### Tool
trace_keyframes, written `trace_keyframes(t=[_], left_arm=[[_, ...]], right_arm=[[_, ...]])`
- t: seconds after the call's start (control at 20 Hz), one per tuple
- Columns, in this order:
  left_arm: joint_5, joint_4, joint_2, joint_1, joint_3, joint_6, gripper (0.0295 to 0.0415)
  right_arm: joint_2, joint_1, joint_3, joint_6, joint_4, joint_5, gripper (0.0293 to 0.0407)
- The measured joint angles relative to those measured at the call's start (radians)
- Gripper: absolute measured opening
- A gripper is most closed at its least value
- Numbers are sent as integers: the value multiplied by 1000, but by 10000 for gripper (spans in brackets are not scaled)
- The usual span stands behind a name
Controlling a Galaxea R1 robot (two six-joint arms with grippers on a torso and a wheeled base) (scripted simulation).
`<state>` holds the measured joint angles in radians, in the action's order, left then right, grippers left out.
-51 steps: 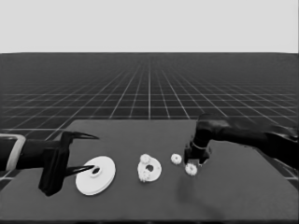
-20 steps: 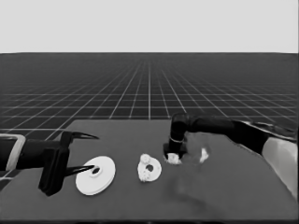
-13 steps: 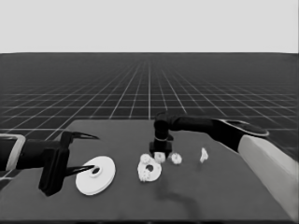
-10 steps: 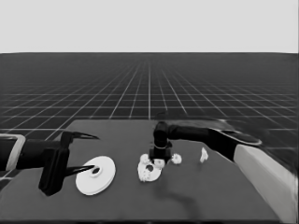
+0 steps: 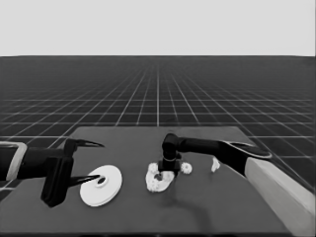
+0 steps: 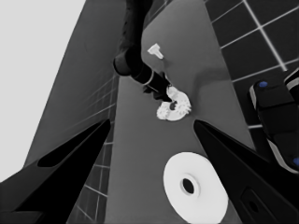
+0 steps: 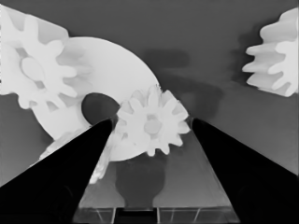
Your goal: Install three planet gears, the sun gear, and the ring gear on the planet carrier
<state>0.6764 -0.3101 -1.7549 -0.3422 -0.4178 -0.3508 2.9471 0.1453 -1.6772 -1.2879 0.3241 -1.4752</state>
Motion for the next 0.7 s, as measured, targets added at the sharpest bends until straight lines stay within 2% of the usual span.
trace_keyframes(t=[0.05, 0.1, 0.4, 0.55, 0.7], left_arm=[[0, 0, 0, 0, 0, 0, 385], [0, 0, 0, 0, 0, 0, 385], [0, 0, 0, 0, 0, 0, 385], [0, 0, 0, 0, 0, 0, 385], [0, 0, 0, 0, 0, 0, 385]], right_arm=[[0, 0, 0, 0, 0, 0, 381], [0, 0, 0, 0, 0, 0, 383], [0, 0, 0, 0, 0, 0, 385], [-26, -121, 93, -55, -112, -49, 385], [-28, -148, 101, -60, -138, -55, 385]])
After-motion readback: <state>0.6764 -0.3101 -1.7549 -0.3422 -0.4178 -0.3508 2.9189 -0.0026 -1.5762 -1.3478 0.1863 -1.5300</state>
